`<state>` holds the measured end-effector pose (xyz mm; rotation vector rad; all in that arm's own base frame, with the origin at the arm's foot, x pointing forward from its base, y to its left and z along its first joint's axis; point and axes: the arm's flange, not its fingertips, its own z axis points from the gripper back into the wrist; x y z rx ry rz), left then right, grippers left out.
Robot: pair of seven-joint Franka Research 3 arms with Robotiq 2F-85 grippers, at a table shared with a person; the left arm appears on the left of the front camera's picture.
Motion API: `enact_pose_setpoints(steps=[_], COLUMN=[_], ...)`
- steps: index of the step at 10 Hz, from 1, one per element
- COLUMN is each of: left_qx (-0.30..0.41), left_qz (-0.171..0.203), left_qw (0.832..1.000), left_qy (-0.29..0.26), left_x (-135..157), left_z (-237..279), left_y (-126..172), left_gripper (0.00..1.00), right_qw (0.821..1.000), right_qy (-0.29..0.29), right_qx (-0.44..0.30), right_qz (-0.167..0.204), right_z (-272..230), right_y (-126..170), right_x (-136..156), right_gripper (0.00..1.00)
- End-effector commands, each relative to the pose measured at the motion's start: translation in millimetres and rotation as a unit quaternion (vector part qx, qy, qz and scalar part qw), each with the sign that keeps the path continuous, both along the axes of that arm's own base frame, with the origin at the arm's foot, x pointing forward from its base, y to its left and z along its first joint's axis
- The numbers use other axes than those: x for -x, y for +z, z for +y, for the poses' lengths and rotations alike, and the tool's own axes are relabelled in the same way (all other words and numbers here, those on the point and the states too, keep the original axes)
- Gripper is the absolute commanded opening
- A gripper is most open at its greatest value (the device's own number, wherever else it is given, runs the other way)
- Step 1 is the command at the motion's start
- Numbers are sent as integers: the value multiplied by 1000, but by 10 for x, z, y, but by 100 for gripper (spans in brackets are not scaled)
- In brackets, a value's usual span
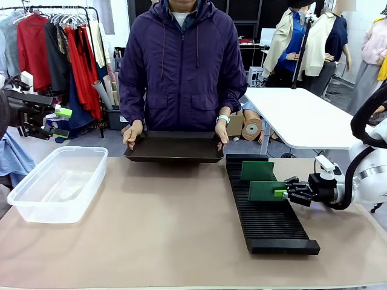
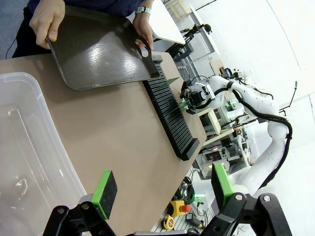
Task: Sort PCBs into racks and boxes based on the side picked up.
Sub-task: If the short side of the Blank PCB is picked up, insert it into the PCB Rack ; if the long side is picked up, place it in the Organizing box.
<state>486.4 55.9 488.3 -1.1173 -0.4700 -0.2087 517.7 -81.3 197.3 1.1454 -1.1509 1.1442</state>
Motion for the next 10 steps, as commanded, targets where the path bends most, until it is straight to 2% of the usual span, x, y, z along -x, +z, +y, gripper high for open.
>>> enact_pose_setpoints(steps=[1, 2, 3, 9, 10], left_qx=[1, 1, 1, 1, 1], left_qz=[-2, -2, -2, -2, -2], left_qw=[1000, 1000, 1000, 1000, 1000], left_qy=[-1, -1, -1, -1, -1], left_x=[6, 6, 6, 6, 6], left_z=[-4, -4, -4, -4, -4], left_y=[13, 13, 13, 13, 13], left_gripper=[100, 100, 100, 100, 100], right_qw=[1000, 1000, 1000, 1000, 1000], right_qy=[-23, -24, -23, -4, -13], right_qx=[-6, -12, -13, -4, -8], right_qz=[-10, -12, -10, -5, -5], right_z=[45, 41, 43, 67, 3], right_y=[51, 73, 83, 113, 37], right_x=[10, 6, 7, -12, -37], right_gripper=[71, 91, 100, 100, 100])
